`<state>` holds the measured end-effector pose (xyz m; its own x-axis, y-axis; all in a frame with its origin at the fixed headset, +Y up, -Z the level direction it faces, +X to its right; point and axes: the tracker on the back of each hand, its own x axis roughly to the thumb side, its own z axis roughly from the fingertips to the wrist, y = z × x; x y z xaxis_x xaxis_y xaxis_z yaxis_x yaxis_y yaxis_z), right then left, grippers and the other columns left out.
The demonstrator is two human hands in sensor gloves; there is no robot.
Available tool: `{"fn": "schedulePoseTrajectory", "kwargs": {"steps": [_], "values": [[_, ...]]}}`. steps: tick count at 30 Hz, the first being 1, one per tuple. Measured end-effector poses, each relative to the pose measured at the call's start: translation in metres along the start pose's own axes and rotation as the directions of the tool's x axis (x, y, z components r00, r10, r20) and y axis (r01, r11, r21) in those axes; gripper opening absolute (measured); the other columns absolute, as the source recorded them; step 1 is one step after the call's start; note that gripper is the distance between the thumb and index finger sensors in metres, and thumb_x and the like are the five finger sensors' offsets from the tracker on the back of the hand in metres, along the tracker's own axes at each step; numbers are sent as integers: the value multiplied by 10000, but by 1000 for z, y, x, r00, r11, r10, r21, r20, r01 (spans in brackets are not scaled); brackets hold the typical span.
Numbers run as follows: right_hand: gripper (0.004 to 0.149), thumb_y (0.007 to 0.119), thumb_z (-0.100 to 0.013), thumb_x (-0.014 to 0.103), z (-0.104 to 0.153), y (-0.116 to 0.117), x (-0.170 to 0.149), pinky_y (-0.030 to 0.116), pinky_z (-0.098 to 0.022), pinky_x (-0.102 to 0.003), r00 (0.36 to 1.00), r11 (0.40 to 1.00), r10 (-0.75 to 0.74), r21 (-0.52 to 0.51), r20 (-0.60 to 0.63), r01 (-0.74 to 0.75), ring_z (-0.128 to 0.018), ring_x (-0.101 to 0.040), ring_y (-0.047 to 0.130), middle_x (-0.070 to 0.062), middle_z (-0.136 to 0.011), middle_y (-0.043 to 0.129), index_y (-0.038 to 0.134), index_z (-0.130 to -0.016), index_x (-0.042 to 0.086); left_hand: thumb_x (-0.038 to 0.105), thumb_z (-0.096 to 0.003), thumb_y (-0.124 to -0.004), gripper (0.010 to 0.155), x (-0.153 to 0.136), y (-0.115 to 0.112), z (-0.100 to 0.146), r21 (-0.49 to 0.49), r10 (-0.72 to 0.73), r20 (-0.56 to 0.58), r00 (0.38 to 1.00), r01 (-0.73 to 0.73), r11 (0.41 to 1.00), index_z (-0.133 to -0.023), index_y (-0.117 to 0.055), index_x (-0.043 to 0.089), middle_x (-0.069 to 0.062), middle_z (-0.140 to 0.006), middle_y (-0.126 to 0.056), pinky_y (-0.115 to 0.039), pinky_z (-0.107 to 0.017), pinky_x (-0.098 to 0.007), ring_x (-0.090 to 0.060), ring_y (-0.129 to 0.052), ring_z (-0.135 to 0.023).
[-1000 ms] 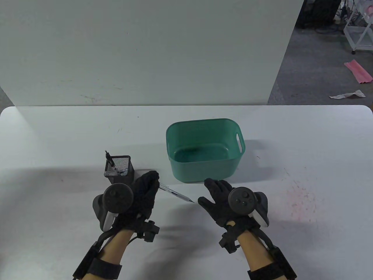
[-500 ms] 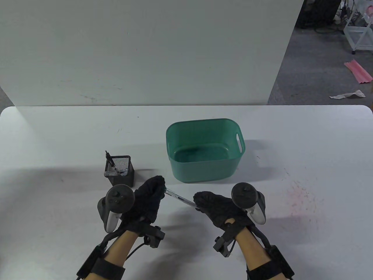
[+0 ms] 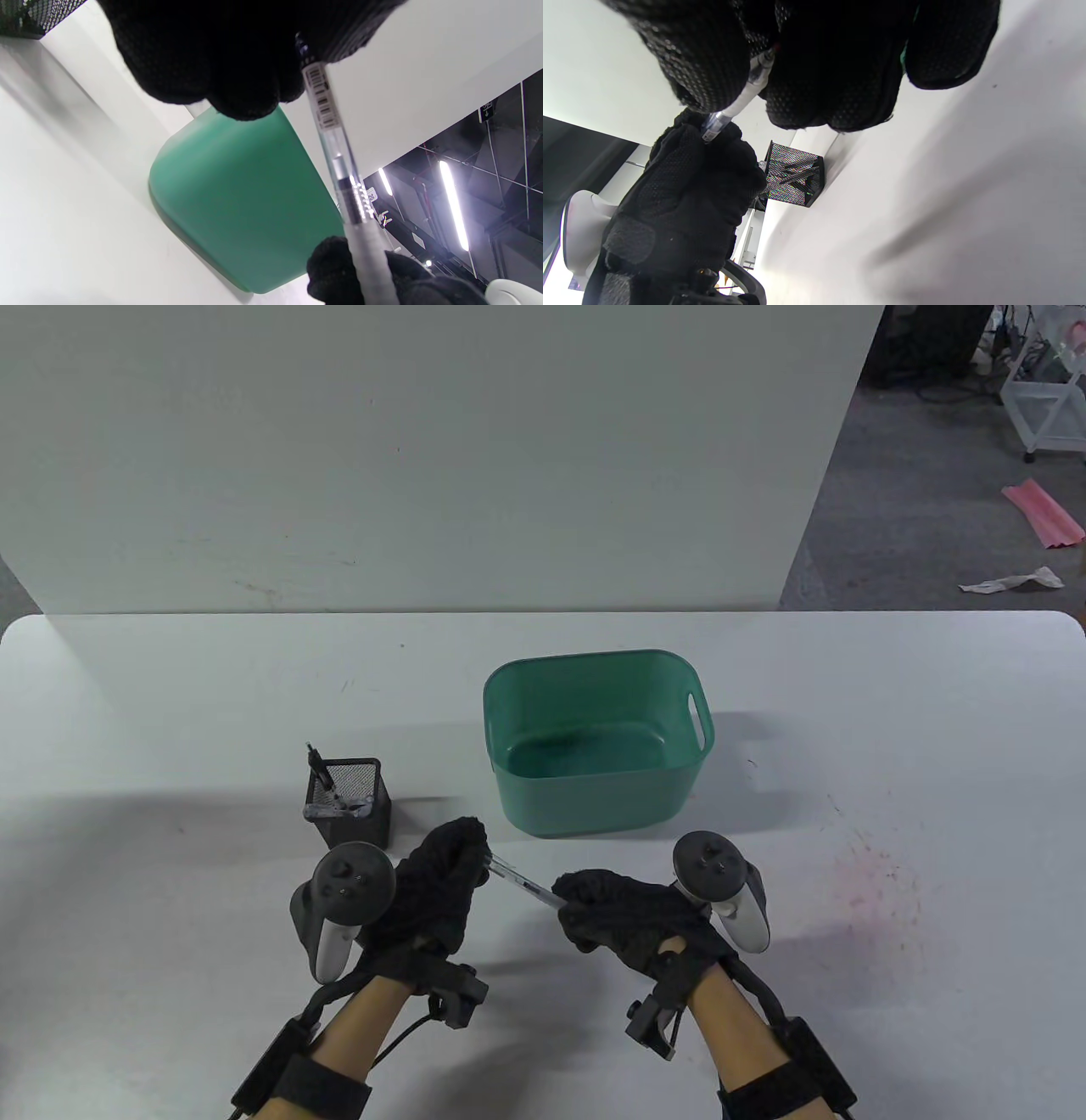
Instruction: Disassemble pens into components
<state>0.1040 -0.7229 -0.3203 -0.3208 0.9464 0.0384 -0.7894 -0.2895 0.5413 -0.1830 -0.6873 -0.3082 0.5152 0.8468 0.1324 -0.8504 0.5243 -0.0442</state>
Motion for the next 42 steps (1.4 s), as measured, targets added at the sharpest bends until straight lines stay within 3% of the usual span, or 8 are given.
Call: {"fn": "schedulePoseTrajectory", "kwargs": {"steps": [5,11,22,26,30,38,42], "values": [[480,708,-592,380,1,-1,0,716,-578,-621,999,1000,-29,6,-23,29,-595,-311,897,-88,-713,869,703,-979,96,409,-562,-713,419,0,-1,-1,-18,-31,30,999,32,999,-974,-664,343,-1,-909,-886,-915,-574,-426,-164,-1038,-701],[489,637,-595,399,2,-9,-4,721,-563,-609,999,1000,-14,1,-37,14,-541,-277,881,-54,-641,857,712,-942,64,378,-538,-759,482,0,-6,-6,-118,-87,109,990,100,988,-1007,-665,323,-38,-952,-861,-868,-578,-498,-238,-1008,-762],[542,641,-572,506,6,-21,-7,777,-505,-565,999,993,-35,-116,-23,32,-422,-232,918,12,-465,883,791,-802,39,403,-513,-783,461,1,-10,-7,-184,-162,176,971,194,964,-962,-738,309,-38,-912,-918,-886,-549,-503,-247,-1047,-727],[559,628,-558,557,9,-22,-4,790,-491,-556,994,971,90,-216,-61,-102,-388,-225,931,27,-400,886,839,-737,72,412,-508,-762,465,4,-13,-5,-172,-205,191,960,239,956,-953,-750,280,-39,-889,-932,-893,-542,-499,-242,-1055,-704],[535,673,-556,552,9,-22,-2,801,-484,-551,992,970,102,-216,-71,-115,-361,-219,939,30,-348,882,866,-685,70,415,-506,-743,471,1,-16,-5,-186,-227,191,955,263,947,-943,-765,239,-48,-845,-954,-902,-517,-493,-238,-1068,-653],[494,711,-551,476,10,-22,3,764,-533,-582,998,978,57,-200,-2,-57,-411,-247,926,-17,-388,876,846,-721,32,404,-515,-680,483,3,-18,-4,-234,-234,219,947,284,930,-930,-771,175,-58,-792,-967,-904,-491,-492,-233,-1069,-596],[471,738,-546,438,12,-23,7,731,-577,-597,995,974,98,-211,38,-88,-508,-260,911,-38,-495,868,784,-809,50,415,-523,-658,478,3,-18,-3,-232,-241,216,946,290,929,-929,-769,188,-51,-783,-968,-904,-486,-482,-218,-1068,-585]]}}
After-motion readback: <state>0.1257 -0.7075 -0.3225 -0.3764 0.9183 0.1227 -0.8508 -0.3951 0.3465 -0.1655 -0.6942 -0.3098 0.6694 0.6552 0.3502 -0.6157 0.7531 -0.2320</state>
